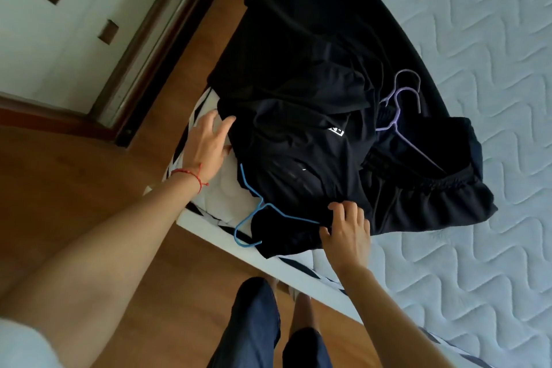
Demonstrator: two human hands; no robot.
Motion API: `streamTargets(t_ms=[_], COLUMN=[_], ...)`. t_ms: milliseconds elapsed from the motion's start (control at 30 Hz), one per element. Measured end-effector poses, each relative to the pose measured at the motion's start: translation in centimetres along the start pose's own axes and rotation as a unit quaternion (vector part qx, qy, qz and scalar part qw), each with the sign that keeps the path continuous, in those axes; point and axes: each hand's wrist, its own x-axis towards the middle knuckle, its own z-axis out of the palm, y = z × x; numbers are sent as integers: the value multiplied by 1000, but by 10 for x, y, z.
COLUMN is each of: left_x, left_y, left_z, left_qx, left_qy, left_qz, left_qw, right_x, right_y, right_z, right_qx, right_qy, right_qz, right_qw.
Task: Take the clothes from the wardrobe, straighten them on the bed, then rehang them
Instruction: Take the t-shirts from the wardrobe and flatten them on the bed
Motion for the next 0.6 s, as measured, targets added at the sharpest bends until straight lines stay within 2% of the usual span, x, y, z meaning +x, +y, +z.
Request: streamTargets(t_ms=[200,333,600], left_x=[1,1,-1], left_y=[22,25,68], left_z=[-24,-57,-159], left_qx=[-87,-88,-165], left_qy=[73,119,194], left_qz=[-60,8,50], left_qw=[992,989,966], right_x=[-4,-1,6], right_y=[5,7,12], right_z=[-19,-60,-170], right_qx=[77,171,265], right_qy=[30,51,190], right_qz=[11,79,135], right_qw=[997,981,936])
